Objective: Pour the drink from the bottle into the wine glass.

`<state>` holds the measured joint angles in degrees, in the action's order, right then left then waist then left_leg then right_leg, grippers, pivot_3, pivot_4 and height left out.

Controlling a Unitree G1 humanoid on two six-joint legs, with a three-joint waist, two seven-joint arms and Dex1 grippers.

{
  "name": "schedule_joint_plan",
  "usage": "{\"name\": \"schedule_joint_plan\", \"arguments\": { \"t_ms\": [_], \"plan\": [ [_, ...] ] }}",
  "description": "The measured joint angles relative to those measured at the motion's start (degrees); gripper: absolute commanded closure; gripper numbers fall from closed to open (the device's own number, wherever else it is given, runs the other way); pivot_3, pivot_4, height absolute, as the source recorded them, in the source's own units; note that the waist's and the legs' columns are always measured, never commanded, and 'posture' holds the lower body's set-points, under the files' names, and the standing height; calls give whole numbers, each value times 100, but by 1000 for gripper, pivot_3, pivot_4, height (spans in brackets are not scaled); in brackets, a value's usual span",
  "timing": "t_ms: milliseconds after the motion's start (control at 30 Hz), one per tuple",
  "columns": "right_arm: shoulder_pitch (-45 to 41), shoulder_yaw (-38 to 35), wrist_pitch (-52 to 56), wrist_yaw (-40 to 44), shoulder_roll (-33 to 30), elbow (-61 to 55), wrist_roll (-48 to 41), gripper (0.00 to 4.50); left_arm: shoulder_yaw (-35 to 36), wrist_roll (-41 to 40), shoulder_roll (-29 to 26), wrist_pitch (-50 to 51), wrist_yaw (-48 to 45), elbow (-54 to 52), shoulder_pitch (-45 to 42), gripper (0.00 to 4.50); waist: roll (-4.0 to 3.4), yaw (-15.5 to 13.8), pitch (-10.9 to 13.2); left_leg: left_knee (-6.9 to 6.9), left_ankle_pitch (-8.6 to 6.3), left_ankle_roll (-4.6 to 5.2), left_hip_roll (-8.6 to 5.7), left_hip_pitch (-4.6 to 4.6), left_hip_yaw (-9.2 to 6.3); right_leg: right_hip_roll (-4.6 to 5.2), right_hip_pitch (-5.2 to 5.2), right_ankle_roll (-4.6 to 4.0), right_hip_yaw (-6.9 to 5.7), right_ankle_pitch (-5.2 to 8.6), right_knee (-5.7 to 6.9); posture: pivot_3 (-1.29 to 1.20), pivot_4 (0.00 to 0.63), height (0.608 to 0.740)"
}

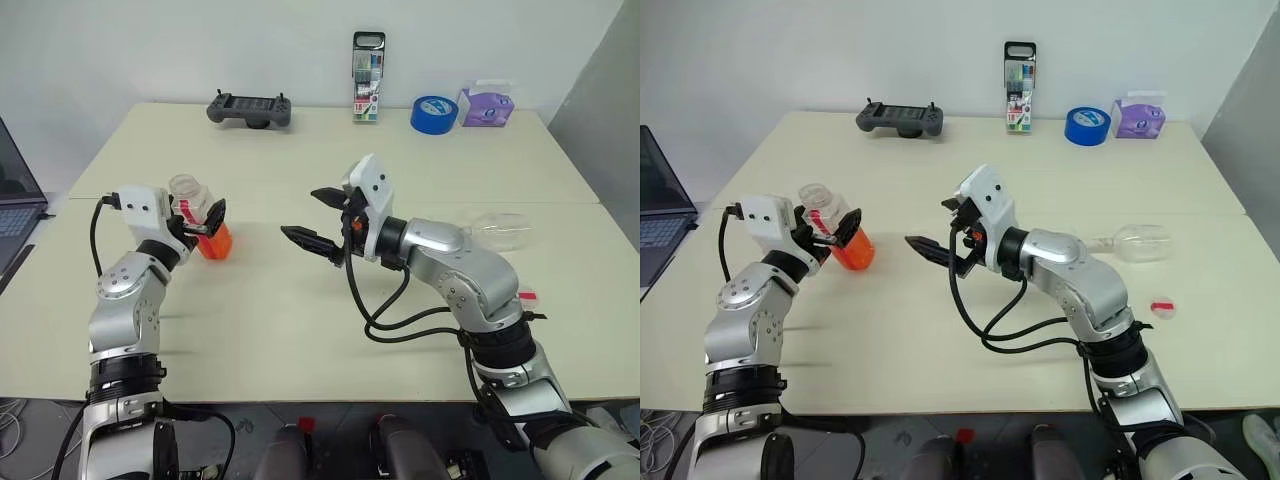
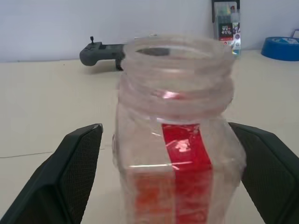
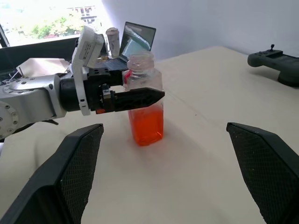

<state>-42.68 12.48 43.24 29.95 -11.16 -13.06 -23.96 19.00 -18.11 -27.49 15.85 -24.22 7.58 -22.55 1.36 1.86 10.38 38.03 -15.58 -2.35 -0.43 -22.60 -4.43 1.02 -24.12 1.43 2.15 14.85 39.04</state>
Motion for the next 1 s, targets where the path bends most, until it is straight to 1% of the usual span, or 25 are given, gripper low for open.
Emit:
{"name": "schedule_joint_plan", "arguments": {
  "t_ms": [133, 300, 367, 433, 500, 567, 633, 700, 767, 833, 867, 900, 1000],
  "plan": [
    [0, -26, -2, 4, -34, 1, 0, 0, 91, -135, 32, 288, 126, -696, 630, 15, 0, 6, 0, -3, 0, 0, 3, 1, -1, 0, 0, 0, 1, 0, -1, 0, 150, 740],
    [51, -265, -23, -3, -230, 4, 10, 0, 300, -375, 445, 742, 571, -1986, 1864, 15, 2, -3, -1, -2, -1, 0, 1, 1, 1, 5, 3, 0, 5, 0, -3, 0, 150, 740],
    [111, -377, -24, -14, -283, 0, 7, 0, 388, -473, 520, 893, 686, -2365, 2226, 15, 3, -7, -2, -3, -1, 0, 3, 2, -5, 2, 5, -4, -2, -2, -2, 0, 150, 740],
    [255, -612, -19, -169, -276, -35, -18, 0, 378, -616, 532, 1029, 632, -2700, 2591, 15, 3, -16, -3, -4, -1, 0, 2, 5, -4, 2, 9, -4, 0, -2, -3, 0, 150, 740],
    [660, -1304, 66, -651, -181, -147, -132, 0, 20, -914, 471, 1322, 202, -3082, 3024, 15, 6, -59, -4, -3, -1, 0, -8, 3, -5, 6, 15, -3, 1, -1, -8, 0, 150, 740],
    [1004, -1827, 337, -964, -36, -357, -430, 0, -436, -992, 249, 1522, -148, -3178, 3008, 15, 7, -89, -4, 1, 0, 0, -8, 0, -9, 3, 15, -4, -2, -1, -7, 0, 150, 740],
    [1522, -2366, 786, -1348, 231, -922, -1007, 0, -915, -1010, -17, 1646, -529, -3263, 2653, 15, 4, -92, -3, -1, 0, 1, -3, 6, -6, -4, 17, -3, 0, -1, -5, 0, 150, 740],
    [1914, -2845, 1111, -1817, 610, -1319, -1570, 0, -1272, -1006, -159, 1648, -814, -3304, 2252, 15, 2, -69, -4, -5, -1, 1, 3, 12, -6, -13, 21, -3, 0, -1, -4, 0, 150, 740],
    [2206, -3379, 1332, -2516, 1074, -1578, -2290, 0, -1663, -958, -233, 1634, -1090, -3256, 1886, 15, -3, -9, -5, -15, -1, 2, 5, 23, 6, -19, 22, -3, 5, -1, -3, 0, 150, 740],
    [2405, -3999, 1240, -3365, 1576, -1636, -3127, 0, -2048, -868, -230, 1617, -1298, -3131, 1481, 15, -4, 13, -5, -16, -1, 2, 11, 26, 7, -28, 23, -4, 6, -1, -2, 0, 150, 740],
    [2512, -4195, 1178, -3707, 1739, -1637, -3489, 0, -2202, -830, -221, 1610, -1377, -3081, 1306, 15, -5, 15, -4, -17, -1, 2, 12, 25, 7, -35, 22, -4, 7, -1, -2, 0, 150, 740],
    [2633, -4325, 1125, -4028, 1840, -1628, -3828, 0, -2333, -805, -204, 1592, -1451, -3037, 1153, 15, -8, 24, -3, -18, -2, 3, 13, 26, 10, -51, 22, -4, 11, 0, -3, 0, 150, 740],
    [2708, -4571, 768, -4758, 1888, -1506, -4521, 0, -2618, -696, -228, 1518, -1677, -2988, 940, 15, -15, 52, -2, -18, -2, 4, 13, 27, 24, -54, 17, -3, 20, 0, -2, 0, 150, 740]
  ]
}}
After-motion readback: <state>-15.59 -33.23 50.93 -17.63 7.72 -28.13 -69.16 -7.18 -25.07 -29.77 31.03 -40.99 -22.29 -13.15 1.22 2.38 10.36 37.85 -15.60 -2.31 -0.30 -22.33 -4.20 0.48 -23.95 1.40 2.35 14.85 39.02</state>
